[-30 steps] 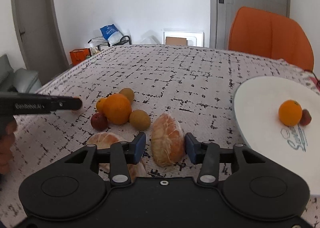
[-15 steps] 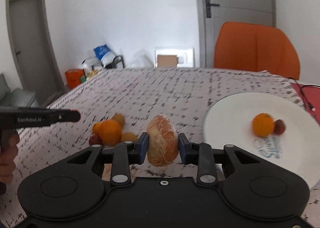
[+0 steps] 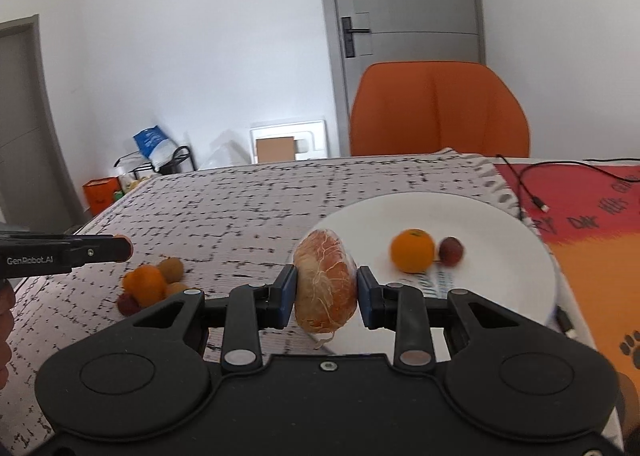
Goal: Organize fruits
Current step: 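Lower the peeled tangerine onto the plate with the right gripper while the left gripper releases the small orange there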
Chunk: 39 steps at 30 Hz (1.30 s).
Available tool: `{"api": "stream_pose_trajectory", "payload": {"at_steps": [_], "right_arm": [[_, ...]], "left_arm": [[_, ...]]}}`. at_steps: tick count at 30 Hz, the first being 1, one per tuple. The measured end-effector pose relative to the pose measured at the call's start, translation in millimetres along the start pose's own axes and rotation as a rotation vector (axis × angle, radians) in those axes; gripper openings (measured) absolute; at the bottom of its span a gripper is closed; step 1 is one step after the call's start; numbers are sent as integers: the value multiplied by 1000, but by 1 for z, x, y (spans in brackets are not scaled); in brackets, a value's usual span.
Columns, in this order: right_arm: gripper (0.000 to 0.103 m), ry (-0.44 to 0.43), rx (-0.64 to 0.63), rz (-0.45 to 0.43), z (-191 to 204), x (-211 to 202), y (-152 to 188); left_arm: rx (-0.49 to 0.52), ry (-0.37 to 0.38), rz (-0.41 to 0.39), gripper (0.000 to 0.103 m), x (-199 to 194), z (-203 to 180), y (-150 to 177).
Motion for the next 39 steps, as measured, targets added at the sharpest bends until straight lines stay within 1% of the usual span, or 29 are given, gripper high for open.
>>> {"api": "stream_pose_trajectory", "payload": {"at_steps": [7, 18, 21, 31, 33, 35, 37, 39], "right_arm": [[30, 88, 35, -20, -26, -5, 5], [31, 177, 81, -52, -64, -9, 9], [31, 171, 110, -60, -72, -9, 8], [31, 155, 138, -73, -86, -4, 5], [32, 154, 147, -74, -88, -2, 4], [39, 159, 152, -84, -90, -3, 3], [42, 157, 148, -96, -89, -8, 3], [42, 150, 154, -99, -89, -11, 2]], "left_arm": [[35, 18, -1, 22, 10, -24, -4], [105, 58, 10, 22, 33, -69, -15], [123, 64, 20, 22, 42, -82, -17], [164, 83, 35, 22, 66, -116, -22], [168, 82, 39, 22, 70, -119, -23], [173, 83, 43, 22, 74, -122, -22], [176, 84, 47, 22, 77, -125, -22], [176, 87, 49, 22, 79, -127, -23]]}}
Point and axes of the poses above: each gripper's, at about its wrist camera, not at the fingertips, and x roughly the way its jaws point, z to its left, y to its underside, the point moved 6 cm from there along x, roughly the way its jaws point, and after that the axes turned 3 degrees about z, right-handed, at the moved point
